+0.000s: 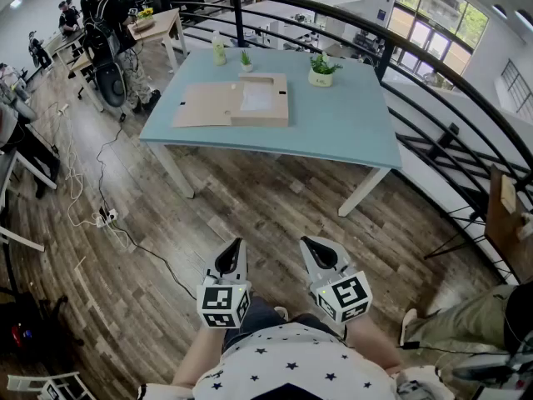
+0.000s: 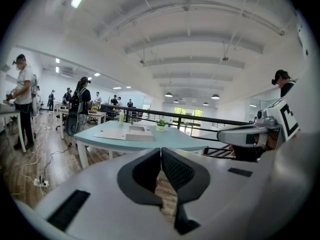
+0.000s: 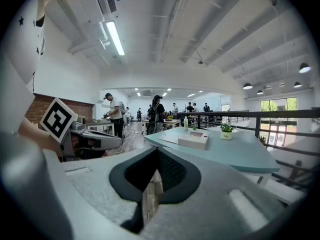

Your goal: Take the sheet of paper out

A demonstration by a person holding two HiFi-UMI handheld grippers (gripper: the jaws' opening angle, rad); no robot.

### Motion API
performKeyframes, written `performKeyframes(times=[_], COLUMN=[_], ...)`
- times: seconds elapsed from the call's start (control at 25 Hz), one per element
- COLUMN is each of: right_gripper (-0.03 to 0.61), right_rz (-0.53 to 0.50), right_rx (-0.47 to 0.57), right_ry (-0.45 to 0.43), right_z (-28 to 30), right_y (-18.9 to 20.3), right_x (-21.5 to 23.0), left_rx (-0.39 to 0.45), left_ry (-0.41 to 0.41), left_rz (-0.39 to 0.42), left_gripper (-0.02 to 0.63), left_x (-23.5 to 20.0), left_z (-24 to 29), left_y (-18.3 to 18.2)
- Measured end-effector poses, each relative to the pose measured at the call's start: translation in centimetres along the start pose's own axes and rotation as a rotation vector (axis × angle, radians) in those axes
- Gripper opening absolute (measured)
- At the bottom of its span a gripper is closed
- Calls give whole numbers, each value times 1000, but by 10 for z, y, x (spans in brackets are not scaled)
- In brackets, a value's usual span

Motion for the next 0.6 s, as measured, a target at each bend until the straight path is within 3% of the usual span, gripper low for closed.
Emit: performKeyframes(times=[0.16,0.32,0.6], right_gripper=[5,5,5], right_rz=[-18,-28,-44], right_rx=[43,61,63], right_ry=[8,-14,-32], right_z=[-17,-30,-45], right_y=[-6,-10,-7], right_x=[-8,-25,-35], left_rx=[43,43,60], left_ry=[14,-11,12], left_rz=[-13,-16,-28], left_gripper=[9,9,9], left_x=[14,20,31], left_z=[-13,-28,-43], left_y=[-6,-8,-9])
Point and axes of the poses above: the fingertips, and each gripper's own axes: z forward along the fingers, x to its right, y out of its underside, the point moved 6 cm from there along -z, backward along the fingers, and after that the axes turned 5 degrees about x, right-handed, at the moved point
